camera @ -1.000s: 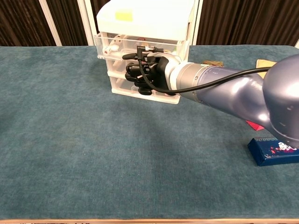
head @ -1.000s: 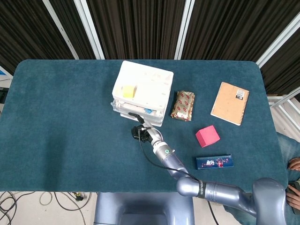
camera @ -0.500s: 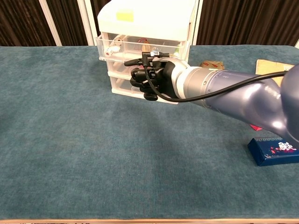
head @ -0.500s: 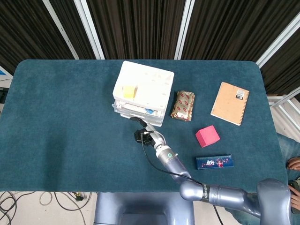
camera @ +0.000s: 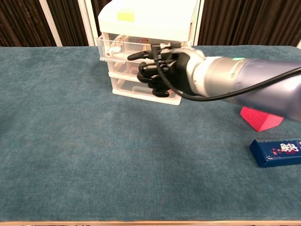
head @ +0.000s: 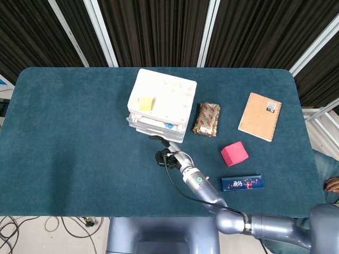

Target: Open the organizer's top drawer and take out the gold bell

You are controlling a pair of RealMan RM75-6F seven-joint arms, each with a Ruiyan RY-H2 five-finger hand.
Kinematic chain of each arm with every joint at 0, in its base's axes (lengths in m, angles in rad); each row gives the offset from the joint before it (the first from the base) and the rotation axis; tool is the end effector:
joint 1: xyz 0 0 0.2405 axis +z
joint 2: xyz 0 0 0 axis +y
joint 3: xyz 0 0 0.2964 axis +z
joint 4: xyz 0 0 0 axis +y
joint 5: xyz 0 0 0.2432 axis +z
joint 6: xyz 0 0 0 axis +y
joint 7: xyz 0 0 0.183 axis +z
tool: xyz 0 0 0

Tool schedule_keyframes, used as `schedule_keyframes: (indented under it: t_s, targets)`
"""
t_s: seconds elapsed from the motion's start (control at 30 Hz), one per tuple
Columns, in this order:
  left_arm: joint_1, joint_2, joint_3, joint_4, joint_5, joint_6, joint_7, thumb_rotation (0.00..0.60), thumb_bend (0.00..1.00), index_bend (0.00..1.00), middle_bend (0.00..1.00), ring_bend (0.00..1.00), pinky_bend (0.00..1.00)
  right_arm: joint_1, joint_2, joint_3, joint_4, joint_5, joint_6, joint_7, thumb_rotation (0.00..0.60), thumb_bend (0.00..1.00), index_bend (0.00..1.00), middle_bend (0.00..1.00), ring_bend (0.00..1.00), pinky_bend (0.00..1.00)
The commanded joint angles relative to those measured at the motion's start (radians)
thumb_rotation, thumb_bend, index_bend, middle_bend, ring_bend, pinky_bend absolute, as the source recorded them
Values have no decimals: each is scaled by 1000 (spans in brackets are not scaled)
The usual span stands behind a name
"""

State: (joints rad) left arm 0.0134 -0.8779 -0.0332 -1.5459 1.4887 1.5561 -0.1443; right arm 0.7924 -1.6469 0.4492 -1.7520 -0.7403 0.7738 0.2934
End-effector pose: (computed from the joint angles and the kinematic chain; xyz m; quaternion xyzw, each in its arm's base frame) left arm -0.3996 0.1851 0.2592 -0.5881 -0.3465 -0.3301 0.6521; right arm -0.0345 -0.3837 -0.0924 0.4398 -0.7594 0.4744 0.0700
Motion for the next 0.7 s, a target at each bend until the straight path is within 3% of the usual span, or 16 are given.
schedule_keyframes:
  t_s: [0.03,0.13,0.43,0.5,0.63,0.7]
  targets:
    - [0,0,0,0,0,0,1,600,239,125,0,0,0,-12,54,-14,-46,-6,-5,-31,600,671,175,836,978,905]
    - [0,-1,0,0,-2,0,1,600,239,125,0,0,0,-15,124,-20,-95,-8,-3,-72,600,577,172,835,978,905]
    - [-2,-1,1,-4,-1,-6,7,600,239,125,0,0,0,47,335,-4,-215,154,5,-209,600,575,152,852,996,931]
    - [-3,-1,1,-6,0,-5,8,600,239,125,0,0,0,88,375,-6,-221,220,13,-255,600,604,142,858,999,937]
    - [-3,0,1,-8,-2,-8,10,600,239,125,0,0,0,176,419,-26,-216,359,12,-333,600,807,118,867,1000,949]
    - [-2,-1,1,-8,-3,-8,8,600,239,125,0,0,0,210,423,-35,-211,407,14,-356,600,857,116,868,1000,950]
